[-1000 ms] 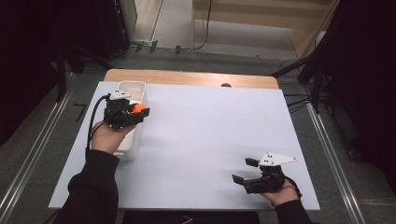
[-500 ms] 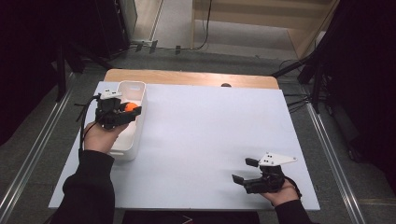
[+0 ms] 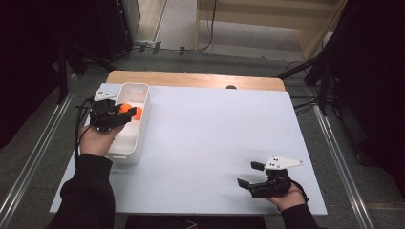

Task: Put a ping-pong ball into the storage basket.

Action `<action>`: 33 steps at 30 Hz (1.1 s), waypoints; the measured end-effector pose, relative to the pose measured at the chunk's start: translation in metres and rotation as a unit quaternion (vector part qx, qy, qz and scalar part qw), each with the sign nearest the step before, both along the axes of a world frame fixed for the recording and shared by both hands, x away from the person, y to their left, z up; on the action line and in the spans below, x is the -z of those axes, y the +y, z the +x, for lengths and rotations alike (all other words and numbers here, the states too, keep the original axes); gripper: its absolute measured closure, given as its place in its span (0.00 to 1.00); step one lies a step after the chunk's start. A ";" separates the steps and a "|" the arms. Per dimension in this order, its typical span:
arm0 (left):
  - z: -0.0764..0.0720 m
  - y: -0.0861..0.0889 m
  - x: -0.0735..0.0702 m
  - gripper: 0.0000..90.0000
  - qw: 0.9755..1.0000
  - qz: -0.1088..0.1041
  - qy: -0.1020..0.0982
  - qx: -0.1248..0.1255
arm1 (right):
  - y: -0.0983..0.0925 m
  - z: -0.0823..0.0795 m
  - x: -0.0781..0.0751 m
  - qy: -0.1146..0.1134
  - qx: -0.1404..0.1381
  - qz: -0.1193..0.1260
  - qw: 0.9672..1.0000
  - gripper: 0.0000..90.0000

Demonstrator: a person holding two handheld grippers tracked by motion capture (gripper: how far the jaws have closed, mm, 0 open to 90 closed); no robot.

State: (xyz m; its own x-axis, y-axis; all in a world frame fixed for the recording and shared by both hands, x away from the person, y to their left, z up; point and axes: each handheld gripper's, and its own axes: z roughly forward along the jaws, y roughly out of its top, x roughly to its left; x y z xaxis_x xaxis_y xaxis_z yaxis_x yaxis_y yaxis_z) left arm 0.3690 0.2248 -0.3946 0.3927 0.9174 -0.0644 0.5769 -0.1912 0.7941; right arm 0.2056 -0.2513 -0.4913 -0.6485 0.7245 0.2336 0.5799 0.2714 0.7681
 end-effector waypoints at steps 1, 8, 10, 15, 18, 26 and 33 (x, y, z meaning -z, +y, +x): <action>0.000 0.000 0.000 0.56 1.000 0.000 -0.001 -0.002 | 0.000 0.000 0.000 0.000 0.000 0.000 1.000 0.14; 0.001 -0.003 0.004 0.56 1.000 0.003 0.001 -0.008 | 0.000 0.000 0.000 0.000 -0.002 -0.001 1.000 0.14; 0.001 -0.003 0.005 0.56 1.000 0.008 0.001 -0.007 | 0.000 0.000 0.000 0.000 -0.002 -0.001 1.000 0.14; 0.002 -0.004 0.008 0.56 1.000 0.007 0.002 -0.012 | 0.000 0.000 0.000 0.001 -0.002 -0.002 1.000 0.14; 0.003 -0.004 0.010 0.56 1.000 0.008 0.003 -0.015 | 0.000 0.000 0.000 0.000 -0.003 -0.002 1.000 0.14; 0.004 -0.004 0.014 0.56 1.000 0.011 0.010 -0.021 | 0.000 0.001 0.001 0.000 -0.002 -0.002 1.000 0.14; 0.005 -0.004 0.017 0.56 1.000 0.012 0.011 -0.025 | 0.000 0.001 0.001 0.000 -0.002 -0.002 1.000 0.14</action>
State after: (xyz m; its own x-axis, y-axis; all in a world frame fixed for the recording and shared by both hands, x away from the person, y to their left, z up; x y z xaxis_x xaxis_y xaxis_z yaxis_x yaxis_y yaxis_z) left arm 0.3741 0.2204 -0.4115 0.3449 0.9372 -0.0511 0.6036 -0.1797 0.7768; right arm 0.2063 -0.2510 -0.4919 -0.6509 0.7231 0.2312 0.5794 0.2764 0.7667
